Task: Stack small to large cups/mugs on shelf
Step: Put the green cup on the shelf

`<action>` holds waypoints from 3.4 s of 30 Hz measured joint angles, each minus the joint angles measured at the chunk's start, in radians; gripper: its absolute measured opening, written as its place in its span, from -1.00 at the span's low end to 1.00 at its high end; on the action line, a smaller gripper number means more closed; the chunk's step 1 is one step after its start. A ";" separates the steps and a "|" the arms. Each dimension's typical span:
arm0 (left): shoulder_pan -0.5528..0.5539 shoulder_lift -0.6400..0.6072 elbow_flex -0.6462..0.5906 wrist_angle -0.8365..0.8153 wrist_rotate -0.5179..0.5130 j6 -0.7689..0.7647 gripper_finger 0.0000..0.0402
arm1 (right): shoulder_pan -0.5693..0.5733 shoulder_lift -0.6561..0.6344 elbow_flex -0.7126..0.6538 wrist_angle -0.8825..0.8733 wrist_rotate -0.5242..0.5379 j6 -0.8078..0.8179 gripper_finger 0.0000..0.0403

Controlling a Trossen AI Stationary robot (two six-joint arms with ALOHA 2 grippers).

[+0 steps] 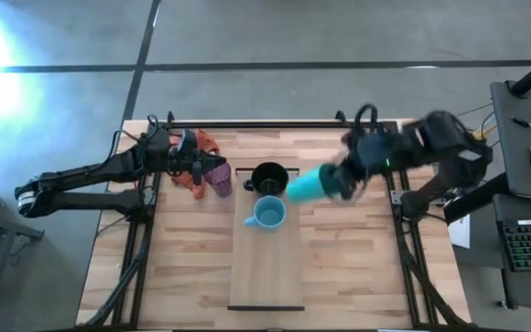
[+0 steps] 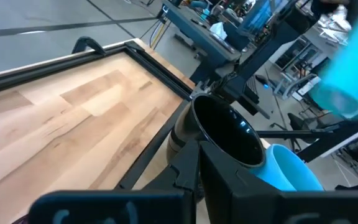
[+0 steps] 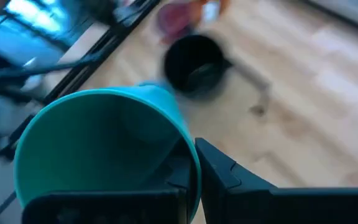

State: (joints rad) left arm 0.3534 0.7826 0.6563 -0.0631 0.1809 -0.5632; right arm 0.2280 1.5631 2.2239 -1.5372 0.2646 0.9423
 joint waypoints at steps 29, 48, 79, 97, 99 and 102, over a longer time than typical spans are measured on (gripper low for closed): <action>-0.271 -0.197 0.013 -0.033 0.117 -0.111 -1.00 | 0.081 0.379 0.112 0.052 -0.204 -0.088 -0.96; -1.108 0.217 0.235 -0.014 -0.960 -0.073 -1.00 | 0.097 0.392 0.112 0.065 -0.247 -0.189 -0.96; -1.118 0.544 0.323 -0.024 -0.917 -0.296 -1.00 | 0.114 0.470 0.111 0.128 -0.065 -0.209 -0.96; -0.973 0.655 0.327 0.010 -0.821 -0.292 -1.00 | 0.113 0.468 0.111 0.181 -0.079 -0.183 -0.86; -0.966 0.653 0.325 0.010 -0.811 -0.290 -1.00 | 0.113 0.468 0.111 0.181 -0.080 -0.183 -0.86; -0.959 0.646 0.313 0.012 -0.807 -0.287 -1.00 | 0.113 0.467 0.111 0.182 -0.082 -0.183 -0.86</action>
State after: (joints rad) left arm -0.6053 1.4289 0.9689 -0.0510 -0.6259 -0.8497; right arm 0.3412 2.0306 2.3344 -1.3557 0.1829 0.7597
